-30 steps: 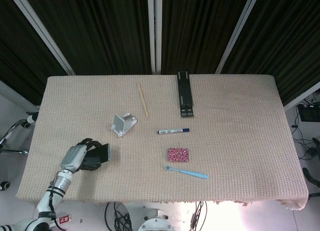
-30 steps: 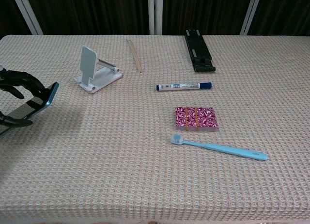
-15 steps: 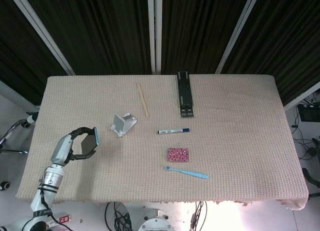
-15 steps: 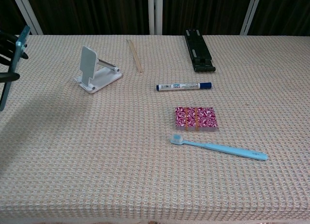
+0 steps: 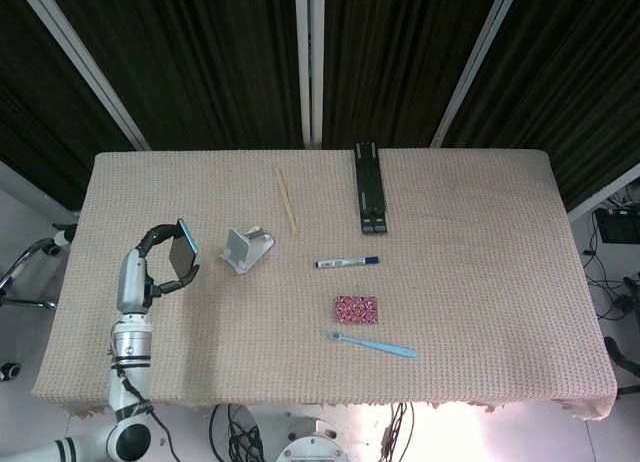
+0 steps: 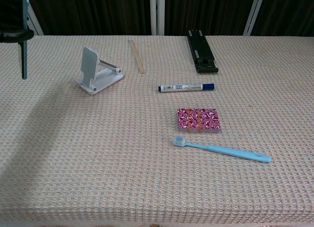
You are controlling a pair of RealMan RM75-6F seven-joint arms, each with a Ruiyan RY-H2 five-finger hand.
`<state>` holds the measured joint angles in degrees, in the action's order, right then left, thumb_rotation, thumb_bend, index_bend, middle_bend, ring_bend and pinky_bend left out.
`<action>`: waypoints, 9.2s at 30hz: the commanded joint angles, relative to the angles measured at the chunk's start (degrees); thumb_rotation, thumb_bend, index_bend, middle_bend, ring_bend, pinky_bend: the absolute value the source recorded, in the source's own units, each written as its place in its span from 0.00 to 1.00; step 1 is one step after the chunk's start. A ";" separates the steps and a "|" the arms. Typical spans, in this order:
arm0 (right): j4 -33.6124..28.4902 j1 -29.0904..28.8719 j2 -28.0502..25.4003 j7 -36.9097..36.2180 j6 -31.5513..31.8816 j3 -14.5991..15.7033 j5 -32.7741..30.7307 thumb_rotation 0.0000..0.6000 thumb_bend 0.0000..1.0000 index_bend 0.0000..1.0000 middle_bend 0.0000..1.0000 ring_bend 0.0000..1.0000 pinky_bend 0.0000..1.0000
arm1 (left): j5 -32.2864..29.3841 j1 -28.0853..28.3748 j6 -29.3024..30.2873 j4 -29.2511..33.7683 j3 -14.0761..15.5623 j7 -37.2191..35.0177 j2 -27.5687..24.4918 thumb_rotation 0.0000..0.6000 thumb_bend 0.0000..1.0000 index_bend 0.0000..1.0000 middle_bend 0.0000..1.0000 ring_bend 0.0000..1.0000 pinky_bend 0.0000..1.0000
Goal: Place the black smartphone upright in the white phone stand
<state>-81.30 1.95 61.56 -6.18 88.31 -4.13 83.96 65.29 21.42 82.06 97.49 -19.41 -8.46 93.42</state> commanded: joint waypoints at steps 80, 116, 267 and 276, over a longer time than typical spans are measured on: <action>6.31 2.26 -0.94 -7.23 0.69 0.26 -0.30 1.00 0.20 0.00 0.00 0.00 0.00 | -6.19 13.66 0.26 -29.60 -15.95 0.09 32.50 1.00 0.37 0.52 0.70 0.29 0.24; 5.04 2.57 -1.05 -5.49 0.96 0.03 -0.72 1.00 0.20 0.00 0.00 0.00 0.00 | -5.18 13.39 -4.19 -32.65 -14.73 -6.59 30.48 1.00 0.38 0.52 0.70 0.29 0.24; 4.52 1.89 -1.11 -4.73 -0.67 -0.57 -2.03 1.00 0.21 0.00 0.00 0.00 0.00 | 9.62 6.31 7.31 -35.83 -3.48 -15.17 21.16 1.00 0.28 0.09 0.09 0.12 0.24; 5.12 1.96 -0.27 -5.20 1.14 -0.72 -0.78 1.00 0.21 0.00 0.00 0.00 0.00 | 13.43 -5.27 3.20 -17.53 9.53 -0.50 -7.44 1.00 0.19 0.14 0.15 0.12 0.24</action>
<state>-76.23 3.91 61.19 -11.41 89.38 -4.87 83.10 76.64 21.74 87.48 71.84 -16.52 -17.35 97.56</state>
